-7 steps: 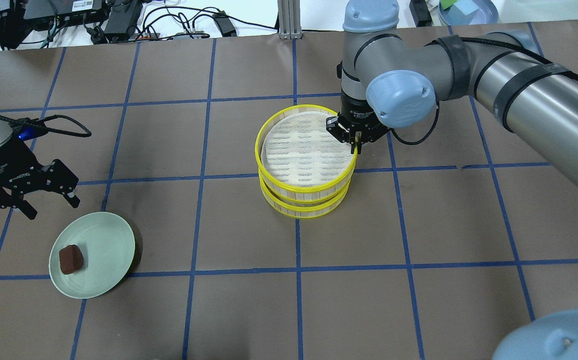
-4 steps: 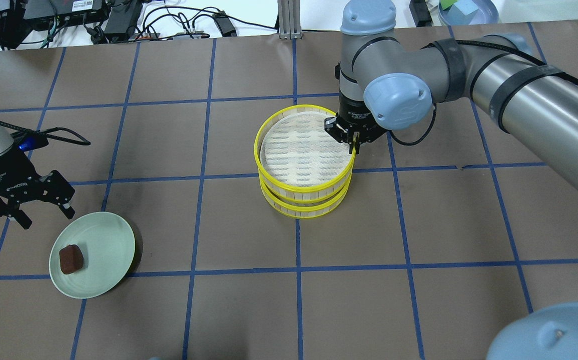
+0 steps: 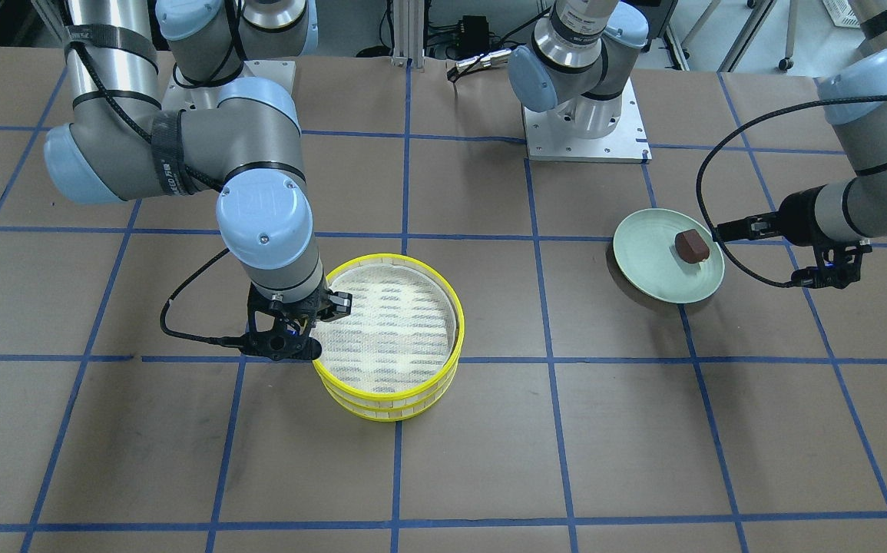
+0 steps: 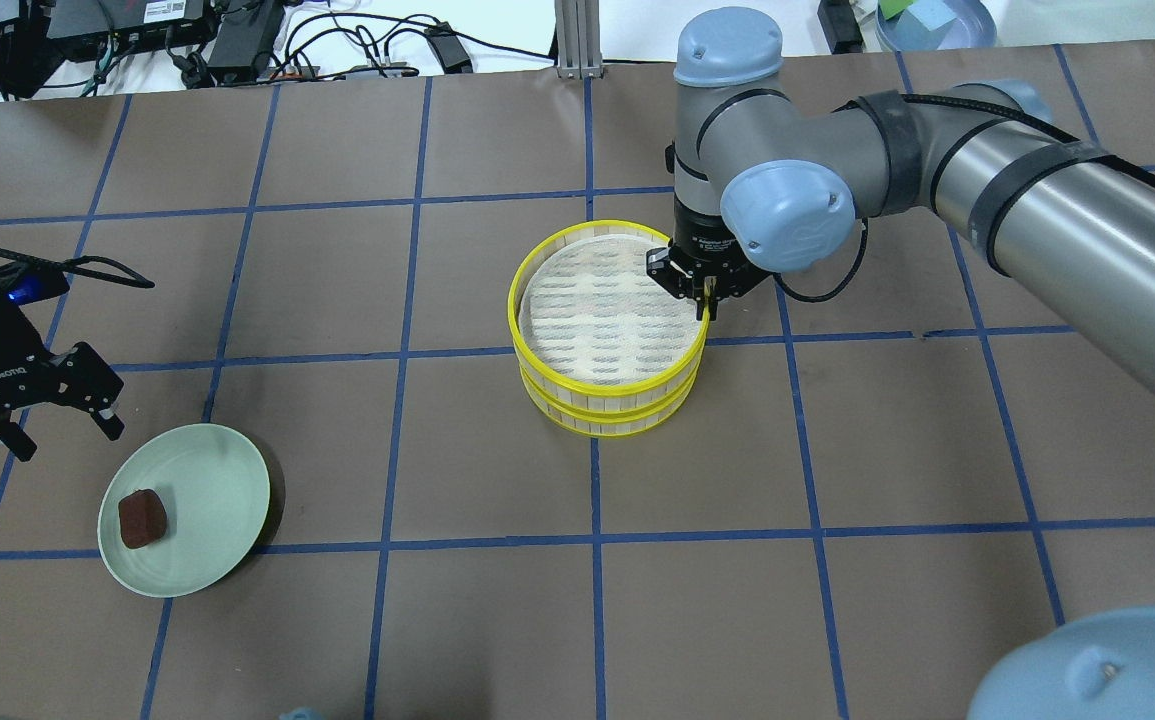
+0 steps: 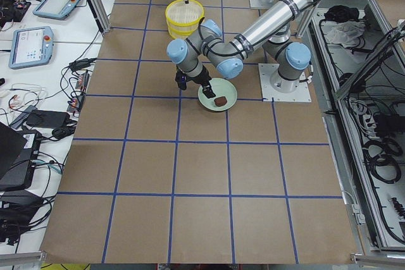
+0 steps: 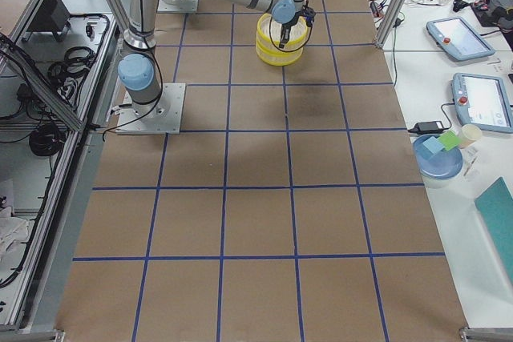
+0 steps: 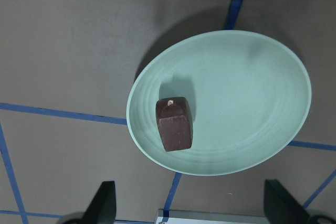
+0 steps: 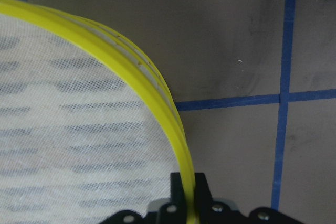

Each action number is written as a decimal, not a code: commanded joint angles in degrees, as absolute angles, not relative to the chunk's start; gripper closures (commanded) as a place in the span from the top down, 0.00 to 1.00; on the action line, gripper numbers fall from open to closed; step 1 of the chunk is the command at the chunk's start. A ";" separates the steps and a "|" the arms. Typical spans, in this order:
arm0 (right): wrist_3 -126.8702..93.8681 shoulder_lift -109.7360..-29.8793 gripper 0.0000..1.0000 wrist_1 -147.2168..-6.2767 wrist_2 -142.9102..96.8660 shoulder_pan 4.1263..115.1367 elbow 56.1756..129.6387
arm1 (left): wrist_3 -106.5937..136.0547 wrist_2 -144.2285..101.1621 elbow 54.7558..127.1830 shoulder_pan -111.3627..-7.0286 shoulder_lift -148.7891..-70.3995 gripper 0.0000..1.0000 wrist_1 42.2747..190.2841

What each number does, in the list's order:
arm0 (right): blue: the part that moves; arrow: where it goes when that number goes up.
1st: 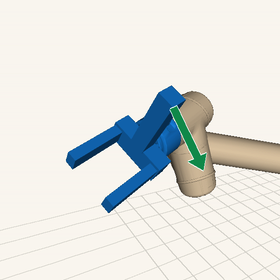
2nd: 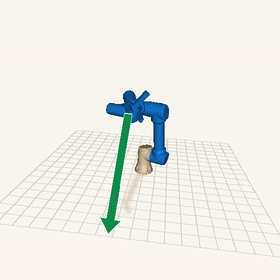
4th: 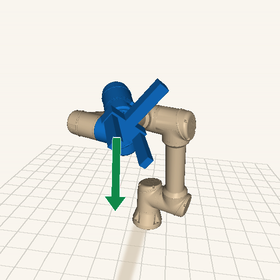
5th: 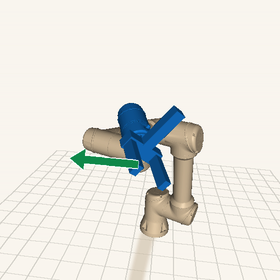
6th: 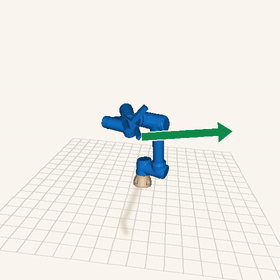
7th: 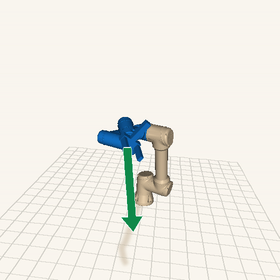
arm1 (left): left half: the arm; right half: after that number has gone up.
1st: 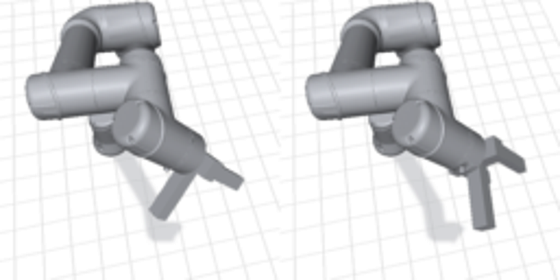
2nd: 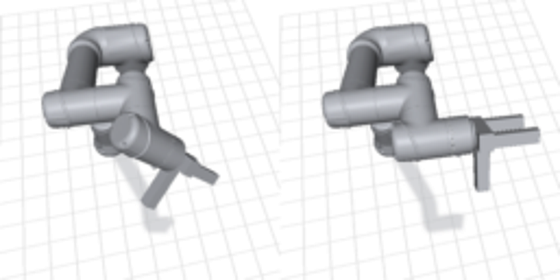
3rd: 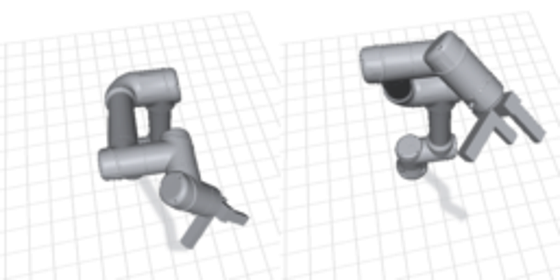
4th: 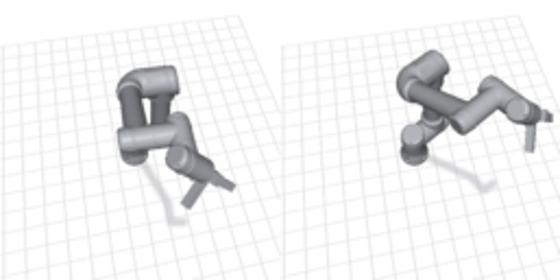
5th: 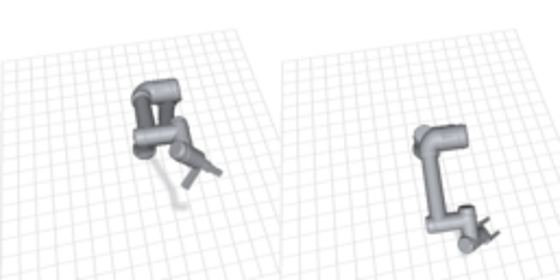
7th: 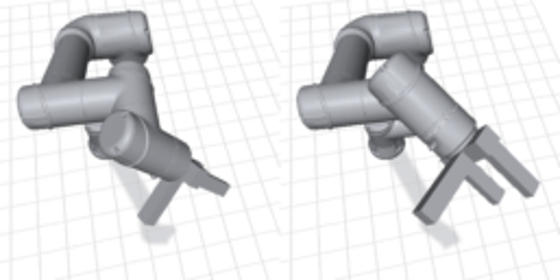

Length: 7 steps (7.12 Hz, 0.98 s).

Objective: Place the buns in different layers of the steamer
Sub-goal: 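Release rim and raise right gripper while left gripper moves over brown bun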

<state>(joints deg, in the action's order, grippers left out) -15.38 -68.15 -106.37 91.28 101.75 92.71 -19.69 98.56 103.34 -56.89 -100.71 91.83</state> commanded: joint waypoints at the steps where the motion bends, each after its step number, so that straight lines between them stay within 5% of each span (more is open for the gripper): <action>1: -15.29 -68.12 0.00 -106.52 91.58 102.13 92.90 | -19.95 98.61 103.27 -56.78 -100.81 1.00 92.29; 3: -14.85 -68.64 0.99 -107.39 92.72 102.13 92.99 | -20.56 98.70 103.36 -56.86 -100.46 1.00 92.55; 7: -13.71 -84.67 1.00 -101.21 91.76 101.25 91.59 | -19.70 97.91 102.83 -56.87 -101.16 1.00 92.29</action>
